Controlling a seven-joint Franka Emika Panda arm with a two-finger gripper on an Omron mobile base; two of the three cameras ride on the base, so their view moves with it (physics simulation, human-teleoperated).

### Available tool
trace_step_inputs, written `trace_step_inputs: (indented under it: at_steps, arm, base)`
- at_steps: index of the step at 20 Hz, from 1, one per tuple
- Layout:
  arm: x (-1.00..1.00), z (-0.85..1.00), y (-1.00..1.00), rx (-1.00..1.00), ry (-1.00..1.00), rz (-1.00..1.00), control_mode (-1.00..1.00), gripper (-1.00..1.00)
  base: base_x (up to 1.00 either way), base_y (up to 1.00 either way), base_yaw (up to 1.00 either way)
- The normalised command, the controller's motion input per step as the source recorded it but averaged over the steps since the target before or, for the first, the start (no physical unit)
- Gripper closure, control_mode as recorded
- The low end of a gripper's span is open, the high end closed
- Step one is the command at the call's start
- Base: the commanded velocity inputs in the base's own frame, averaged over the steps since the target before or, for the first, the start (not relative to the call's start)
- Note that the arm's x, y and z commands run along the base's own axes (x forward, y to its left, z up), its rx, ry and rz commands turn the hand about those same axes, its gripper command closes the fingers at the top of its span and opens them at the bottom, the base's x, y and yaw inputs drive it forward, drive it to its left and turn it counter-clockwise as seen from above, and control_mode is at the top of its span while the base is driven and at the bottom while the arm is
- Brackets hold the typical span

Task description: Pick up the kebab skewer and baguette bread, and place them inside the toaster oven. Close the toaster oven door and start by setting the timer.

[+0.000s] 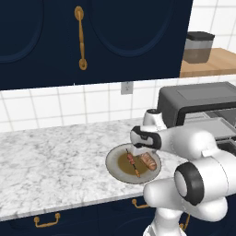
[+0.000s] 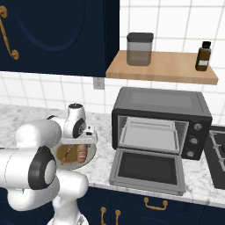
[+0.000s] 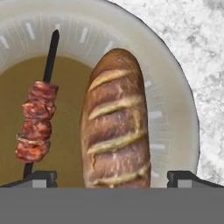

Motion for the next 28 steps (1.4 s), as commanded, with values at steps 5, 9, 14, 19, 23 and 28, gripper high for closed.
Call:
trace_step_inputs:
  at_steps: [5,9,14,19,23,28]
  arm:
    - [0.16,-0.15,0.00,0.00,0.05,0.07,-1.00,-1.00]
    - [0.10,-0.16,0.00,0.00,0.02,0.07,-1.00,-1.00]
    - [0.00,-0.20,-0.03,0.00,0.00,0.05,-1.00,-1.00]
    - [0.00,-0.11,-0.01,0.00,0.00,0.00,-1.00,-1.00]
    - [0.00,0.00,0.00,0.00,0.00,0.00,-1.00,1.00]
    - [0.04,0.10,0.00,0.00,0.02,0.00,-1.00,1.00]
  base:
    - [0.00,0.00,0.00]
    - [0.00,0.00,0.00]
    - [0.00,0.00,0.00]
    - [0.00,0.00,0.00]
    - [0.00,0.00,0.00]
    - [0.00,0.00,0.00]
